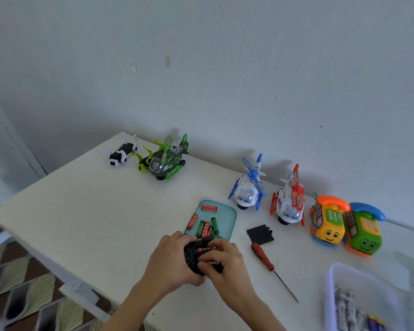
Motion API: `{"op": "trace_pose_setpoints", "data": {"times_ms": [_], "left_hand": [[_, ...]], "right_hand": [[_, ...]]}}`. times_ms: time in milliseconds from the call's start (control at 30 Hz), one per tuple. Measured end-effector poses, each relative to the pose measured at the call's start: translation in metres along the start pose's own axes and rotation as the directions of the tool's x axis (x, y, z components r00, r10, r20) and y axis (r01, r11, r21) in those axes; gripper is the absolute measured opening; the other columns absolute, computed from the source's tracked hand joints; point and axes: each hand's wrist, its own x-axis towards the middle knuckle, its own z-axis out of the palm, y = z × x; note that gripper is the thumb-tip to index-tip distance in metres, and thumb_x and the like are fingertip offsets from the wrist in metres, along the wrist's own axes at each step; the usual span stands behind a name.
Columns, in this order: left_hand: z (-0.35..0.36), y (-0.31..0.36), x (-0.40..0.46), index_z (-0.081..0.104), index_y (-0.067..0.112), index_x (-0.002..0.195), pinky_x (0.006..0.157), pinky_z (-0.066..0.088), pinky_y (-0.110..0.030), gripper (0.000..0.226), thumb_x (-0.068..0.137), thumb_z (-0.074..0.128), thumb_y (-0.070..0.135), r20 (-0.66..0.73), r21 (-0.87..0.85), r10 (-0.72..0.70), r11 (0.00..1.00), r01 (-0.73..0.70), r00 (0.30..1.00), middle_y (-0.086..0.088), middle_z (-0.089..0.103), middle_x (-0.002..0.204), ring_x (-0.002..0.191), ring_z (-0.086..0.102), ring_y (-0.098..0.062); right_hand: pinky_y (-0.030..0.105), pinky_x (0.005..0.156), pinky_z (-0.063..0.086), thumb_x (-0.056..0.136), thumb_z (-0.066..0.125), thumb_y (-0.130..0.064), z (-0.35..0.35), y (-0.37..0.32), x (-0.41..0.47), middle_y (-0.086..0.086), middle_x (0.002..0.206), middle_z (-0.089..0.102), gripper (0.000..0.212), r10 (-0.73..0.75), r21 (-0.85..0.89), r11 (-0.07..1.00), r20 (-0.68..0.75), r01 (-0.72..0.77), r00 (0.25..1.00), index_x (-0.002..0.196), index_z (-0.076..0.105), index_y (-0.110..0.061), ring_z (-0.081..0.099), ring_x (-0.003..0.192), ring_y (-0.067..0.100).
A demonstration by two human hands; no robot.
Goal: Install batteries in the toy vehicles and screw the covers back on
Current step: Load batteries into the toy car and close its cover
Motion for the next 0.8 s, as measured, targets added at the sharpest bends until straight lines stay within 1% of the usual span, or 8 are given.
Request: {"op": "trace_pose_setpoints", "data": {"times_ms": [100,167,267,333,467,567,700,800], "left_hand": [[-0.002,0.002,0.000,0.050,0.037,0.128,0.075,0.039,-0.016,0.087,0.046,0.073,0.055,0.008,0.015,0.005,1.000,-0.005,1.000,0.021,0.048,0.103,0.095,0.043,-0.005],[-0.002,0.002,0.000,0.049,0.037,0.129,0.074,0.038,-0.016,0.087,0.047,0.075,0.053,0.006,0.029,0.006,1.000,-0.006,1.000,0.021,0.047,0.104,0.096,0.041,-0.005],[0.000,0.001,-0.002,0.049,0.038,0.129,0.072,0.035,-0.014,0.087,0.048,0.075,0.052,0.000,0.023,0.005,1.000,-0.005,1.000,0.022,0.046,0.103,0.097,0.041,-0.005],[0.000,0.000,-0.001,0.049,0.038,0.129,0.071,0.034,-0.013,0.087,0.048,0.075,0.053,-0.003,0.012,0.005,1.000,-0.005,1.000,0.022,0.046,0.103,0.096,0.041,-0.005],[-0.001,-0.002,0.001,0.050,0.037,0.129,0.071,0.034,-0.013,0.088,0.047,0.076,0.053,-0.012,-0.004,0.005,1.000,-0.005,1.000,0.021,0.047,0.102,0.097,0.043,-0.005],[0.000,-0.002,0.001,0.050,0.036,0.130,0.074,0.035,-0.013,0.088,0.047,0.076,0.053,-0.010,-0.001,0.004,1.000,-0.004,1.000,0.021,0.047,0.103,0.097,0.043,-0.006],[0.001,-0.003,0.000,0.050,0.037,0.129,0.068,0.030,-0.007,0.088,0.047,0.076,0.056,-0.010,0.003,0.012,1.000,-0.012,1.000,0.023,0.045,0.101,0.096,0.042,-0.005],[0.002,-0.004,-0.002,0.050,0.037,0.129,0.068,0.029,-0.005,0.088,0.048,0.077,0.055,-0.022,-0.004,0.013,1.000,-0.013,1.000,0.022,0.046,0.102,0.097,0.042,-0.005]], "right_hand": [[0.009,0.083,0.044,0.075,0.077,-0.016,0.000,-0.008,-0.002,-0.011,0.114,0.050,0.033,0.230,0.337,0.926,-0.142,-0.171,0.963,0.098,0.064,-0.037,0.049,0.105,-0.002],[0.006,0.077,0.041,0.072,0.079,-0.020,0.003,-0.008,-0.004,-0.011,0.119,0.045,0.047,0.328,0.343,0.905,-0.184,-0.252,0.927,0.112,0.056,-0.033,0.046,0.108,0.000],[0.014,0.078,0.049,0.070,0.081,-0.020,0.010,-0.007,-0.007,-0.015,0.119,0.046,0.063,0.411,0.431,0.840,-0.113,-0.328,0.904,0.122,0.046,-0.031,0.050,0.106,0.001],[0.021,0.079,0.055,0.071,0.080,-0.013,0.012,-0.007,-0.007,-0.010,0.115,0.058,0.063,0.435,0.526,0.777,-0.051,-0.347,0.899,0.124,0.049,-0.026,0.059,0.097,-0.001],[0.030,0.082,0.057,0.071,0.079,-0.010,0.016,-0.003,-0.004,-0.007,0.106,0.068,0.063,0.431,0.539,0.771,-0.048,-0.340,0.901,0.127,0.052,-0.022,0.066,0.092,0.002],[0.031,0.080,0.058,0.070,0.078,-0.009,0.017,0.001,-0.003,-0.005,0.103,0.069,0.065,0.429,0.529,0.777,-0.047,-0.342,0.902,0.129,0.051,-0.022,0.067,0.092,0.007],[0.035,0.078,0.059,0.068,0.078,0.001,0.018,0.007,-0.002,0.000,0.109,0.064,0.062,0.451,0.603,0.720,-0.029,-0.345,0.892,0.121,0.054,-0.024,0.067,0.094,0.015],[0.030,0.072,0.059,0.067,0.078,0.002,0.014,0.003,0.000,-0.001,0.109,0.062,0.061,0.453,0.596,0.715,0.003,-0.365,0.892,0.117,0.053,-0.024,0.066,0.093,0.014]]}}
